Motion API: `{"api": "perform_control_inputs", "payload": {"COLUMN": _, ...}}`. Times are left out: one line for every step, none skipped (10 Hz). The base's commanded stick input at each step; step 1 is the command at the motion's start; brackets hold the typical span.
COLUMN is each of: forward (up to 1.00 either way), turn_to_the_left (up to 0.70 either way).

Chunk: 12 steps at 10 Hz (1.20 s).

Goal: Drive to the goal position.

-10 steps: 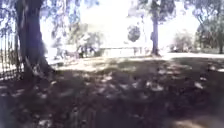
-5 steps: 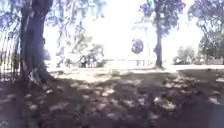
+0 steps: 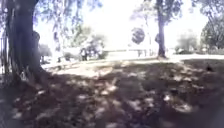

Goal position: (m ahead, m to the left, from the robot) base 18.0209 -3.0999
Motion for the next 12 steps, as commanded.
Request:
{"api": "perform_control_inputs", "payload": {"forward": 0.70, "turn_to_the_left": 0.00}}
{"api": "perform_control_inputs", "payload": {"forward": 0.70, "turn_to_the_left": 0.00}}
{"api": "perform_control_inputs", "payload": {"forward": 0.70, "turn_to_the_left": 0.00}}
{"api": "perform_control_inputs", "payload": {"forward": 0.70, "turn_to_the_left": 0.00}}
{"api": "perform_control_inputs", "payload": {"forward": 0.70, "turn_to_the_left": 0.00}}
{"api": "perform_control_inputs", "payload": {"forward": 0.70, "turn_to_the_left": 0.00}}
{"api": "perform_control_inputs", "payload": {"forward": 0.70, "turn_to_the_left": 0.00}}
{"api": "perform_control_inputs", "payload": {"forward": 0.70, "turn_to_the_left": 0.00}}
{"api": "perform_control_inputs", "payload": {"forward": 0.70, "turn_to_the_left": 0.00}}
{"api": "perform_control_inputs", "payload": {"forward": 0.70, "turn_to_the_left": 0.00}}
{"api": "perform_control_inputs", "payload": {"forward": 0.70, "turn_to_the_left": 0.00}}
{"api": "perform_control_inputs", "payload": {"forward": 0.70, "turn_to_the_left": 0.00}}
